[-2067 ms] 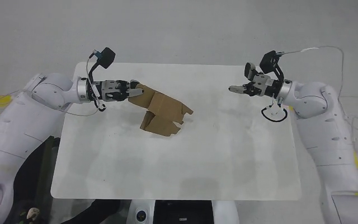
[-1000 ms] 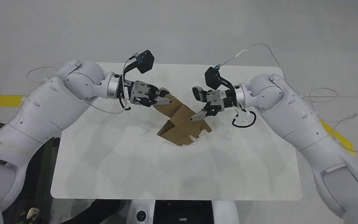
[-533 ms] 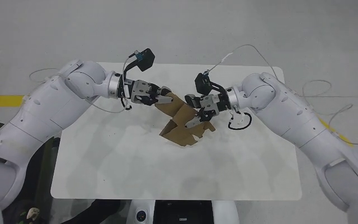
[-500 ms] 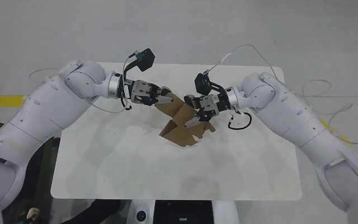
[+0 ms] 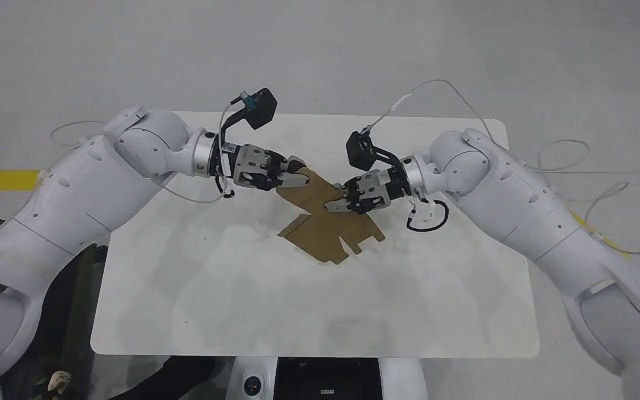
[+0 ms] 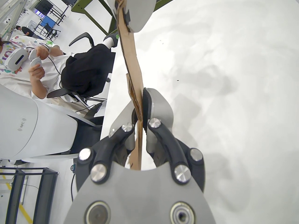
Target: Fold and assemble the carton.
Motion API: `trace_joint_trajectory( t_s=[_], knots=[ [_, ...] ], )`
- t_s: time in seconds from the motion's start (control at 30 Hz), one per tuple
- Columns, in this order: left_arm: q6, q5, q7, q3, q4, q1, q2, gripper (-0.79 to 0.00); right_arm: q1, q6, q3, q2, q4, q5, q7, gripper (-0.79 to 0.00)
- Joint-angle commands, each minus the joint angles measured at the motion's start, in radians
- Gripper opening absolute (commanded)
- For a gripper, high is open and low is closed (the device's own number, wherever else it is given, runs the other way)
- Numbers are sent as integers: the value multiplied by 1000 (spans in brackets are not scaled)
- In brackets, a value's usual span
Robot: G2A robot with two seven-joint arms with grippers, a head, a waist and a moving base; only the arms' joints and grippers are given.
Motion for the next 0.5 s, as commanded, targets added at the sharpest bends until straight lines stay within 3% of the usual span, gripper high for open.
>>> trace_joint_trajectory(
  t_s=[0.0,0.23,0.47],
  knots=[
    [0,-12,0,-8,-2,-1,3,0,1,0,-2,1,2,8,0,-785],
    [0,-46,1,-96,-7,15,22,0,-10,0,20,9,13,103,0,-785],
    [0,12,90,-236,-1,105,44,0,-72,0,149,27,22,234,-44,-785]
  ],
)
